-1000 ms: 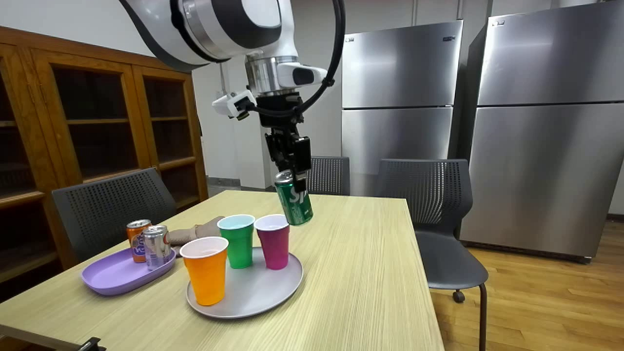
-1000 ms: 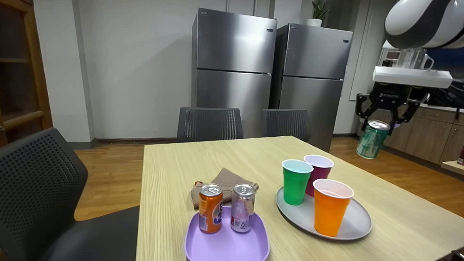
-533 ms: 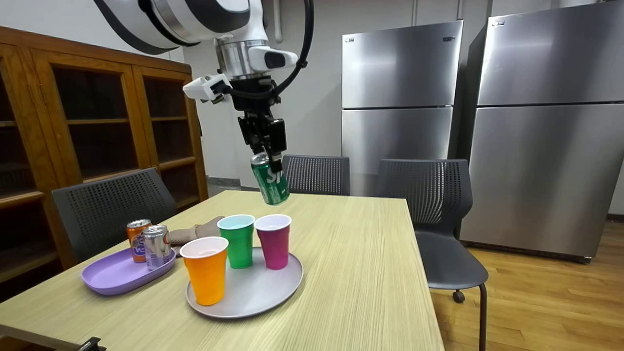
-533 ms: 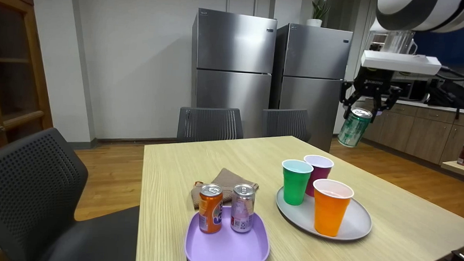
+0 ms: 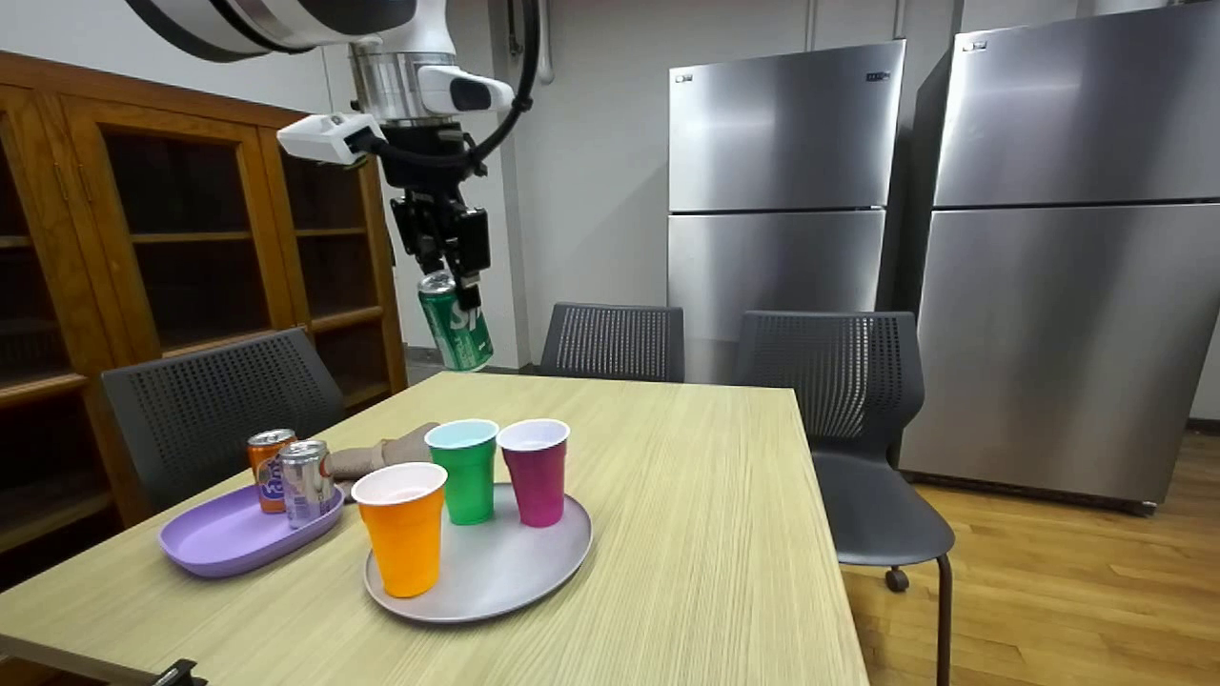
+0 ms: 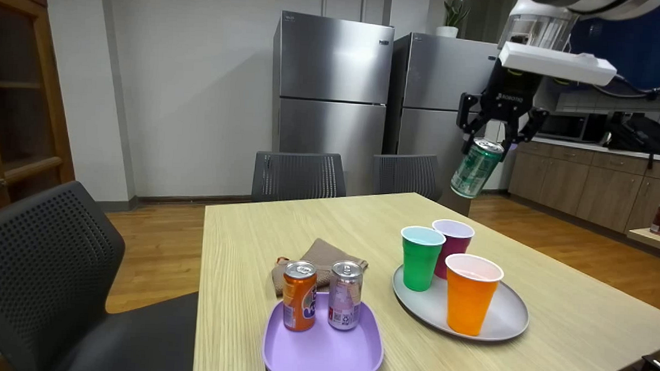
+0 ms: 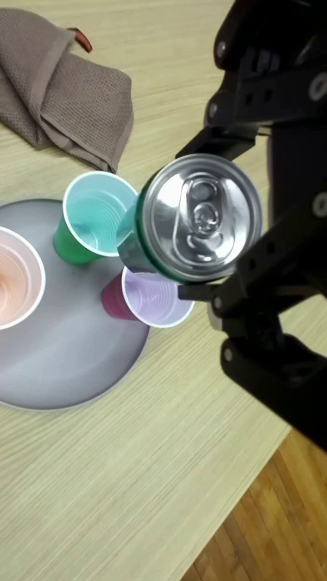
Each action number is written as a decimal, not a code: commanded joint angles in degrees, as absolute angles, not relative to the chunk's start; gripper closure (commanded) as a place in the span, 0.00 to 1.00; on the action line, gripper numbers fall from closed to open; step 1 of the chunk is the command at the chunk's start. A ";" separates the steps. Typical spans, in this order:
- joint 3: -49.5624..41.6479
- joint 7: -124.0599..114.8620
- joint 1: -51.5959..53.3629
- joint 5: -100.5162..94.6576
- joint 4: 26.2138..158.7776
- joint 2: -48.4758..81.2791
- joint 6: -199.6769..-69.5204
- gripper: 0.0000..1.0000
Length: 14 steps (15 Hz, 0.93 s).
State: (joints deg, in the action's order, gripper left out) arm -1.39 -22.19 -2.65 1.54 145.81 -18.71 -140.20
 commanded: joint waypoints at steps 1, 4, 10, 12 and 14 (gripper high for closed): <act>0.69 -19.12 -0.48 4.82 147.59 -23.93 -136.72 0.62; 2.52 -18.32 2.02 6.13 148.73 -26.06 -134.83 0.62; 6.97 -18.02 7.73 8.32 150.07 -27.96 -131.38 0.62; 8.44 -18.12 9.61 8.99 150.03 -27.79 -130.53 0.62; 9.79 -18.16 11.29 9.51 149.86 -27.31 -129.68 0.62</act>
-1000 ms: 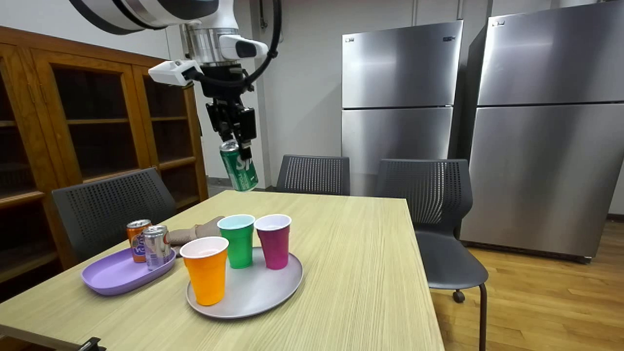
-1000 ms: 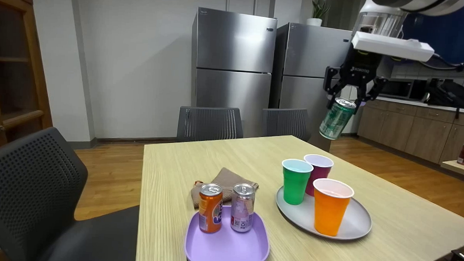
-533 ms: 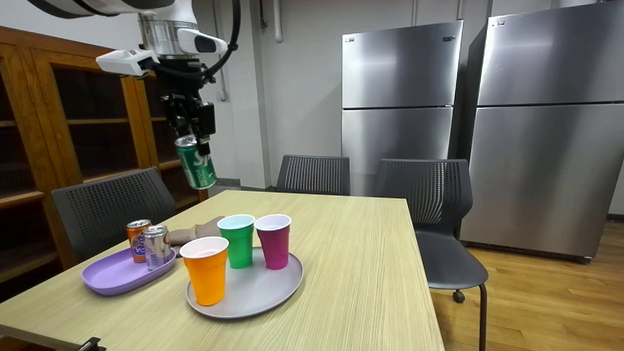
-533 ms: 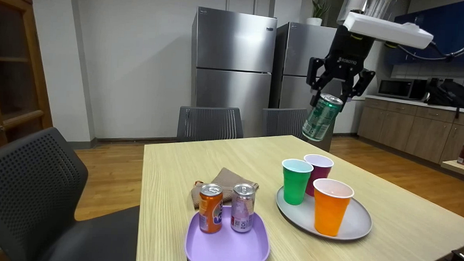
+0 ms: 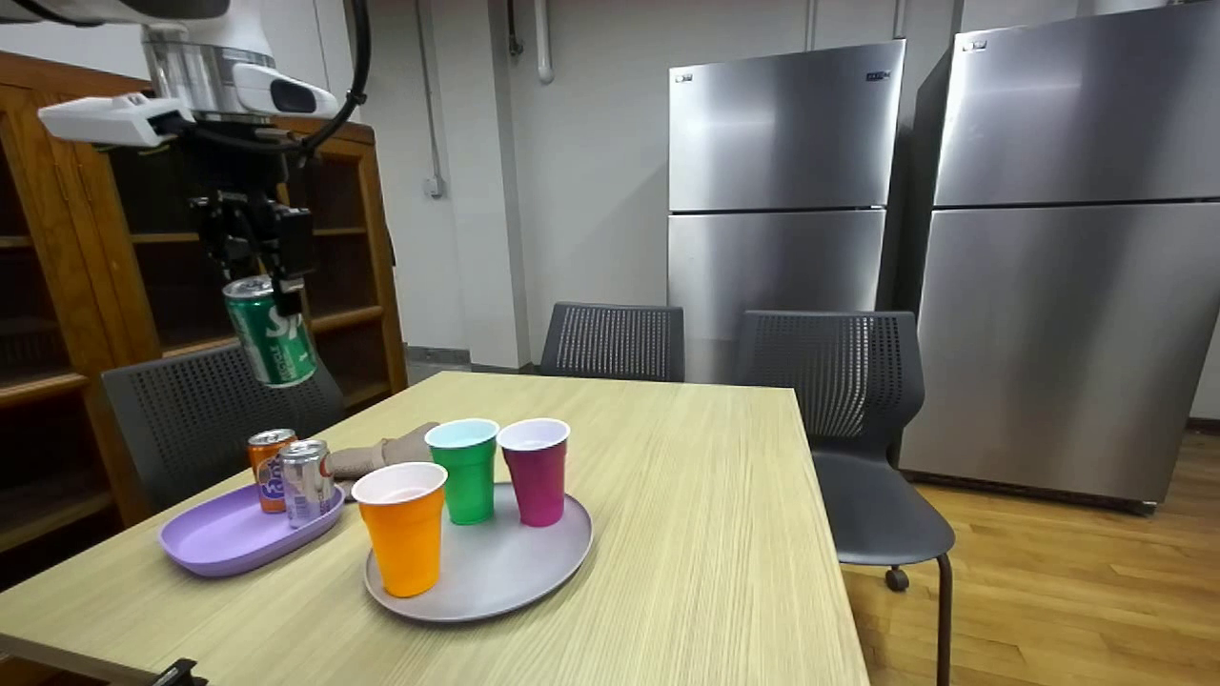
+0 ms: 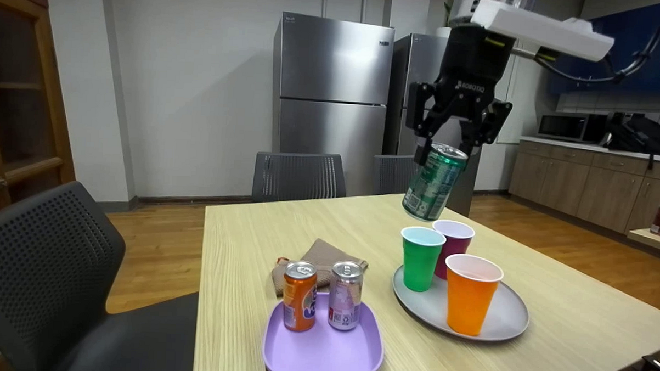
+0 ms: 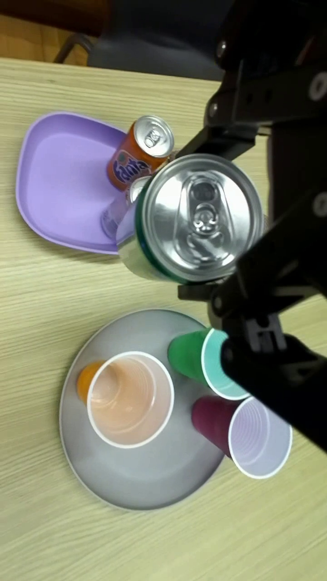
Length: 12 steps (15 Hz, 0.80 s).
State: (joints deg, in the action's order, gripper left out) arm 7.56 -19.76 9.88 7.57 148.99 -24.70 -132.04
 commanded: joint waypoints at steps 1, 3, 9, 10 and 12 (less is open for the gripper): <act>10.40 -18.14 12.04 9.66 149.91 -27.13 -129.41 0.62; 11.68 -18.14 13.47 9.74 149.90 -26.69 -129.02 0.62; 14.52 -18.19 16.30 9.69 149.58 -24.09 -129.00 0.62; 14.81 -18.28 16.51 9.66 149.51 -23.56 -129.21 0.62; 15.28 -18.42 16.67 9.65 149.18 -21.95 -129.63 0.62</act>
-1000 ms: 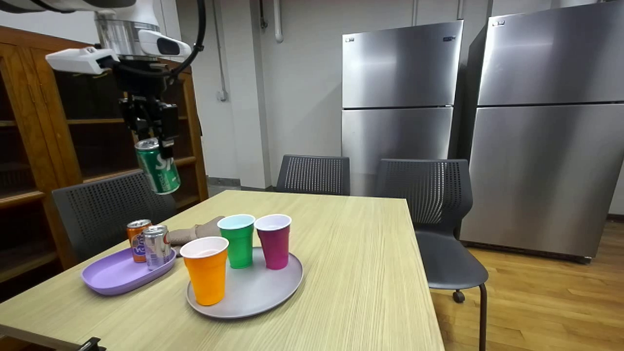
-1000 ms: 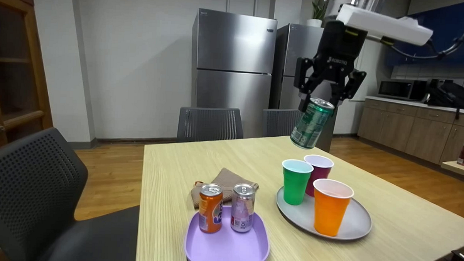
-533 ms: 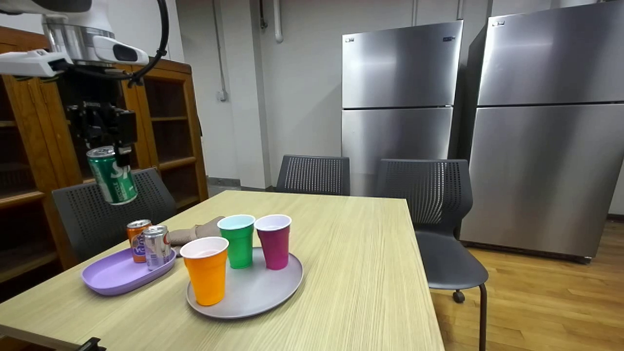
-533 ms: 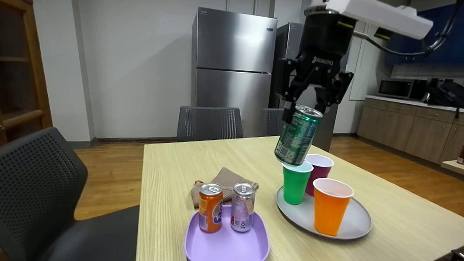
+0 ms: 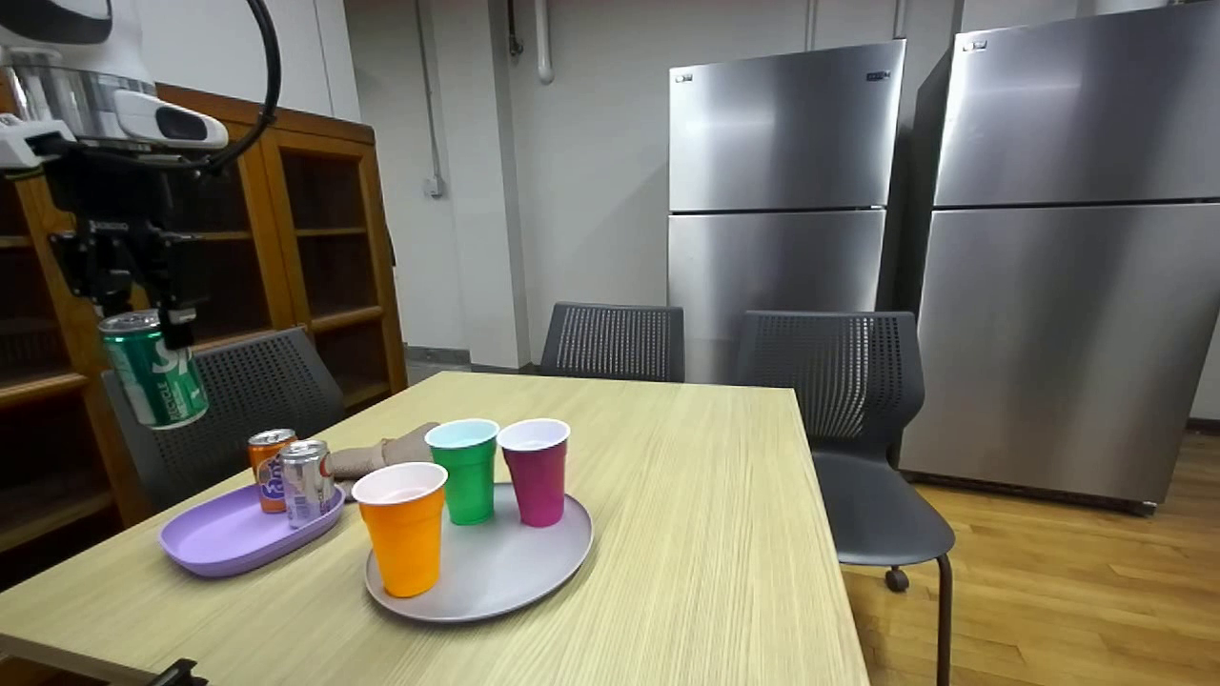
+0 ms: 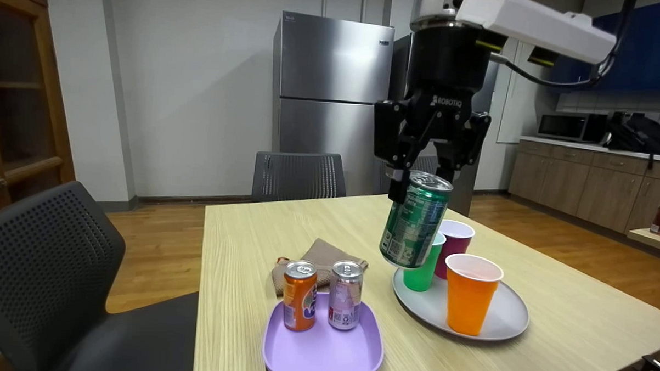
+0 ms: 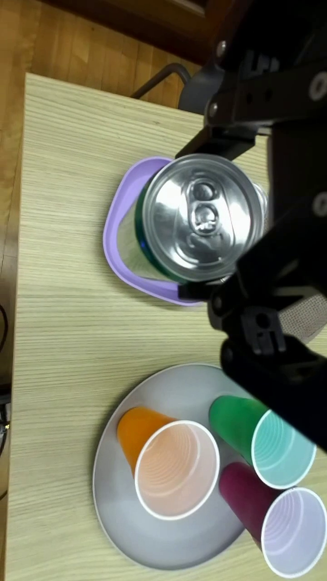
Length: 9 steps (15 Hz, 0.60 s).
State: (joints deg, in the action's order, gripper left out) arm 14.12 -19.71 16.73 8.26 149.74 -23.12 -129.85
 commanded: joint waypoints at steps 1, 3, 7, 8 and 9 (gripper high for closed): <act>15.44 -18.47 16.56 9.59 149.00 -21.30 -129.94 0.62; 15.64 -18.70 16.32 9.39 148.52 -19.48 -130.50 0.62; 15.82 -19.05 16.17 9.21 147.32 -15.47 -131.74 0.62; 15.80 -19.03 16.17 9.21 146.94 -14.48 -131.99 0.62; 15.79 -19.09 16.09 9.08 146.30 -13.12 -132.35 0.62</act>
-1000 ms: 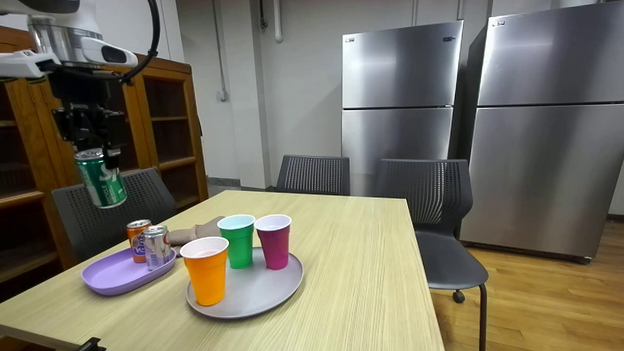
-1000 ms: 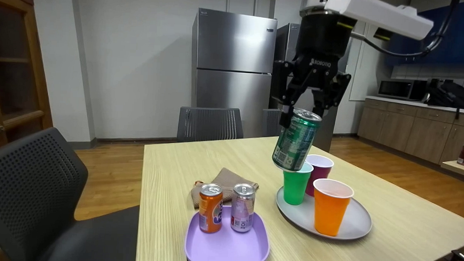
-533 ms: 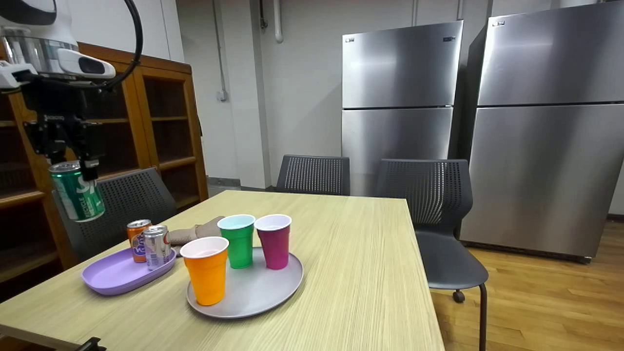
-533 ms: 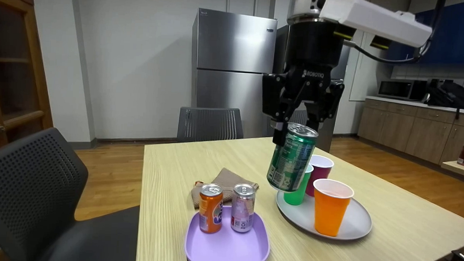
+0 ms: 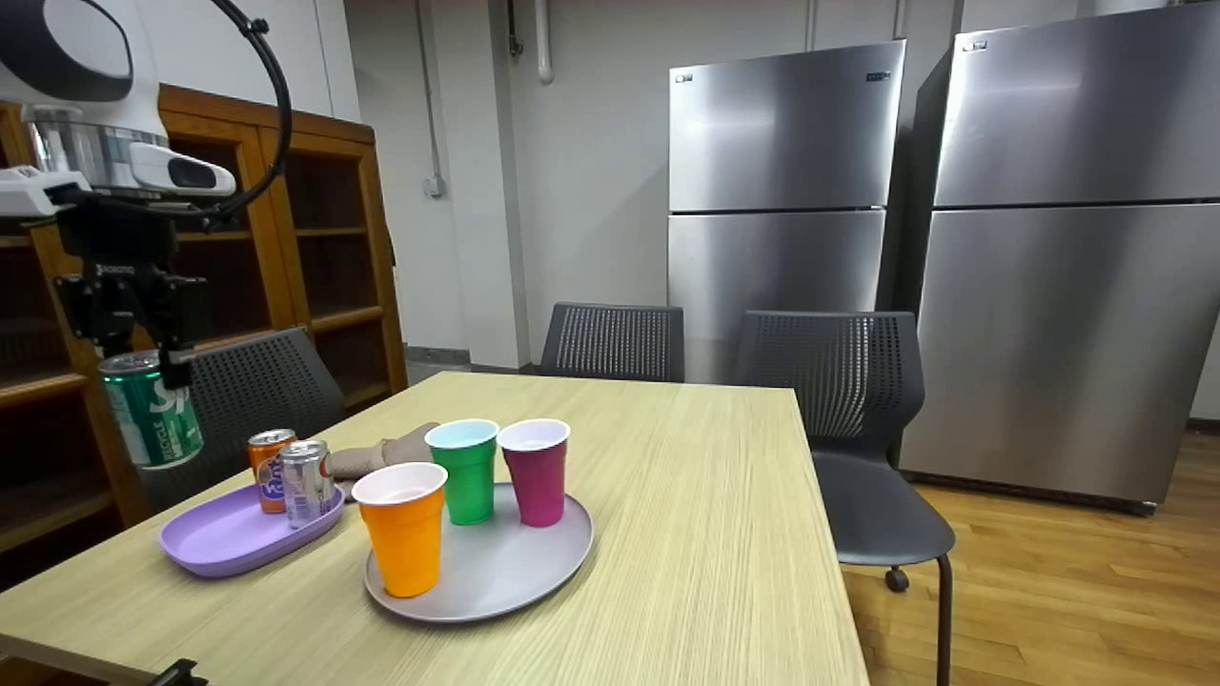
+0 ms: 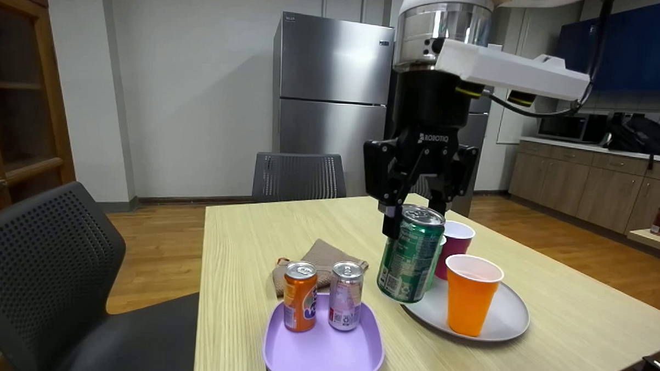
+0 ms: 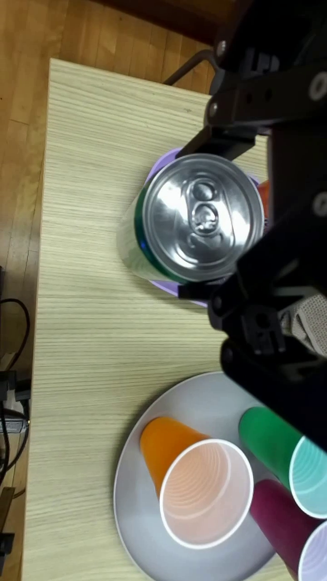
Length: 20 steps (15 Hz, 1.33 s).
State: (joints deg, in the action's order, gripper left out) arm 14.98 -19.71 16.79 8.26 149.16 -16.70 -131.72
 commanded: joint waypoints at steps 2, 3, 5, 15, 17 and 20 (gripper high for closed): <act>15.79 -19.25 16.02 8.85 145.20 -10.96 -132.96 0.62; 15.80 -19.30 16.01 8.71 144.52 -9.70 -133.22 0.62; 15.85 -19.63 15.98 8.30 142.86 -7.22 -133.49 0.62; 15.03 -24.84 16.76 3.73 134.00 6.82 -137.38 0.62; 14.48 -26.34 17.19 2.27 132.18 9.33 -137.73 0.62; 13.49 -28.22 17.80 0.36 129.57 12.56 -137.47 0.62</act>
